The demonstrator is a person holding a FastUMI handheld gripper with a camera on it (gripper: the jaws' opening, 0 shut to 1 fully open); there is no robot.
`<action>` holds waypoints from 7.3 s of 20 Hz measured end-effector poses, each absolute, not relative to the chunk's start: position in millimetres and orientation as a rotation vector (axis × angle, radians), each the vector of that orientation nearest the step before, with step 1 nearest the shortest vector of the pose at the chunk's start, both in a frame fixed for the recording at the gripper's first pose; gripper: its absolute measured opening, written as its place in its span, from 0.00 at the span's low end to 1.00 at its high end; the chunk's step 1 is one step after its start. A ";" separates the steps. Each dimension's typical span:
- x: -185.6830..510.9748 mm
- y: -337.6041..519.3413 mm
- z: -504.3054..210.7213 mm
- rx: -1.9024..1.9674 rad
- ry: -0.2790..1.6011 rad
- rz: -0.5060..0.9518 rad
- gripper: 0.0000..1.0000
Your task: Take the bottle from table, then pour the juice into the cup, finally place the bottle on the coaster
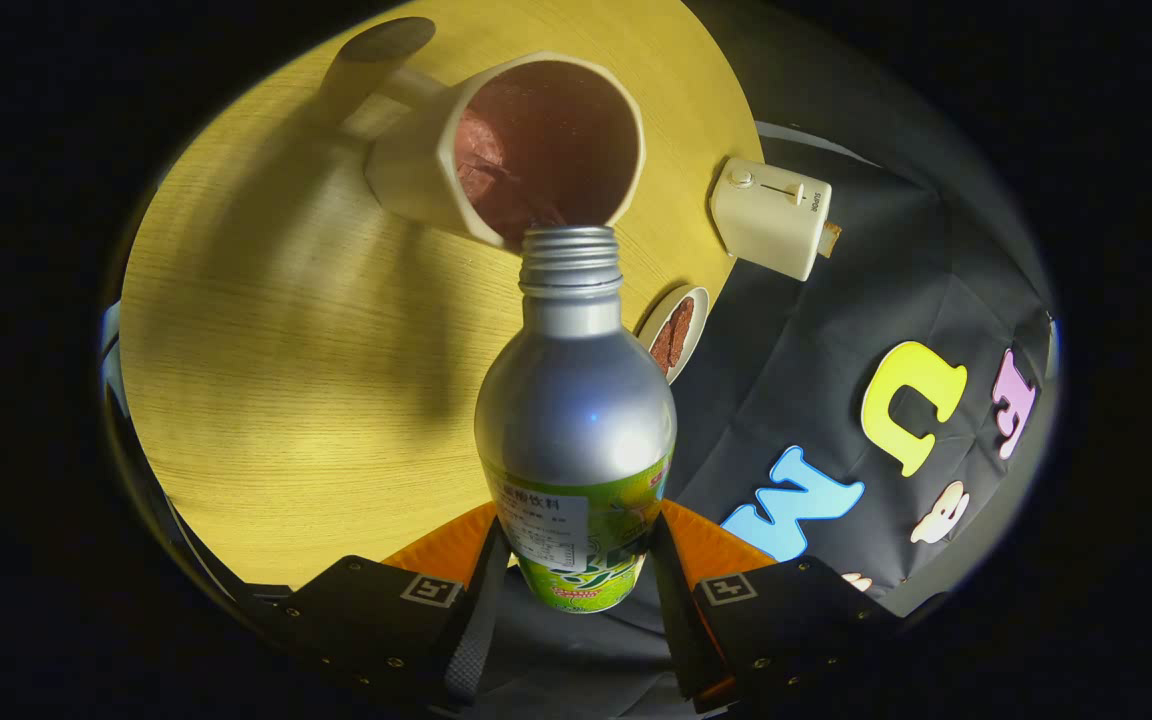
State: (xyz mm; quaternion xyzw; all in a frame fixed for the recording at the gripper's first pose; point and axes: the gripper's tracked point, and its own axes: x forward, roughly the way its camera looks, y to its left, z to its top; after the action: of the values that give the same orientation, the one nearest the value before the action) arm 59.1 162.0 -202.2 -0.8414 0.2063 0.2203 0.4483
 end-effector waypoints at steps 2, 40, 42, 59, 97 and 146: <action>59.4 164.3 -201.0 -2.098 0.513 0.550 0.72; 60.2 185.0 -177.7 -2.337 0.579 0.554 0.71; 58.9 186.0 -177.5 -2.343 0.576 0.562 0.71; 46.9 172.5 -208.5 -1.968 0.599 0.578 0.72; 67.8 153.8 -260.0 -0.606 0.632 0.559 0.72; 179.8 155.4 -266.7 -0.196 0.534 0.375 0.98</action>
State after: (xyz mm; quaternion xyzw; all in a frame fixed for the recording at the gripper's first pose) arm 179.8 155.4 -266.7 -0.0962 0.2621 0.1841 0.9424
